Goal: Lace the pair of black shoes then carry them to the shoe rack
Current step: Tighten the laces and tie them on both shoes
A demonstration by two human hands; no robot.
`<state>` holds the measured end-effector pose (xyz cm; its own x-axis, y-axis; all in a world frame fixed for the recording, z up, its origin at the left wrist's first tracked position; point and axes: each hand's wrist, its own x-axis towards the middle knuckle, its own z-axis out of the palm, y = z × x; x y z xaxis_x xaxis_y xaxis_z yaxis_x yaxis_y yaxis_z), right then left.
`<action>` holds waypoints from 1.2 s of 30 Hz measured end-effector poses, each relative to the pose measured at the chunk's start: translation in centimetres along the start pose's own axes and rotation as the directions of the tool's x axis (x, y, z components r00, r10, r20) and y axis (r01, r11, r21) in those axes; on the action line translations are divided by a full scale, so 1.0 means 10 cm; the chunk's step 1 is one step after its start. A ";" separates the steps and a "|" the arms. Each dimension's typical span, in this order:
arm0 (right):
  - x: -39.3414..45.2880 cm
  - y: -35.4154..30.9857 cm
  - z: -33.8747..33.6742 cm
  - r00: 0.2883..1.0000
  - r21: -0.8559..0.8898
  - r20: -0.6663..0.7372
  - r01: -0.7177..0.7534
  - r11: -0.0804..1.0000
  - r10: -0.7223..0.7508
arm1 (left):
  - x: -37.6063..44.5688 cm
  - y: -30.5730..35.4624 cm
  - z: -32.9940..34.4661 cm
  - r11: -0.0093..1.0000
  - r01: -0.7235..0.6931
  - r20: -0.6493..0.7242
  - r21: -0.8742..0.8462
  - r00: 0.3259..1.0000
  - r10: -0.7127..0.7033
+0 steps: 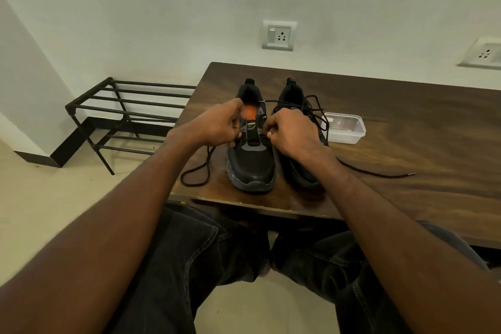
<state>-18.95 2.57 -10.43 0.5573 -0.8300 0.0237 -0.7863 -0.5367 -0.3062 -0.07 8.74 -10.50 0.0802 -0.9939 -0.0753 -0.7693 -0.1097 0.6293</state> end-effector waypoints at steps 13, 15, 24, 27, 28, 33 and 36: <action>-0.18 -0.06 -0.48 0.991 0.825 0.124 -0.071 0.561 -0.057 | -0.06 0.15 -0.04 0.968 -0.074 -0.300 -0.241 0.954 -0.001; -0.20 -0.12 -0.61 0.990 0.946 0.110 -0.076 0.314 -0.091 | -0.11 0.28 -0.05 0.836 -0.075 -0.203 -0.543 0.978 -0.044; -0.18 -0.01 -0.72 0.978 0.957 0.120 -0.159 -0.241 -0.168 | -0.07 0.52 0.09 0.397 0.006 0.086 -0.918 0.979 0.186; -0.18 0.09 -0.78 0.990 0.965 0.140 -0.144 -0.219 -0.035 | -0.11 0.53 0.05 0.508 0.005 0.111 -0.861 0.978 0.178; -0.17 0.15 -0.78 0.988 0.987 0.136 -0.128 -0.093 0.076 | -0.13 0.52 0.03 0.548 -0.010 0.074 -0.836 0.989 0.130; -0.11 0.56 -0.66 0.863 0.227 -0.220 -0.407 0.885 0.454 | -0.13 0.25 -0.12 0.695 -0.060 -0.165 -0.716 0.983 -0.084; -0.11 0.54 -0.55 0.921 -0.076 -0.170 -0.365 0.928 0.349 | -0.12 0.17 -0.13 0.787 -0.047 -0.211 -0.615 0.971 -0.108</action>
<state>-25.27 -0.24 -6.83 0.1936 -0.9780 0.0771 -0.9534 -0.2061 -0.2202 -0.64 9.72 -8.40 0.2948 -0.9553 0.0226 -0.2199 -0.0448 0.9745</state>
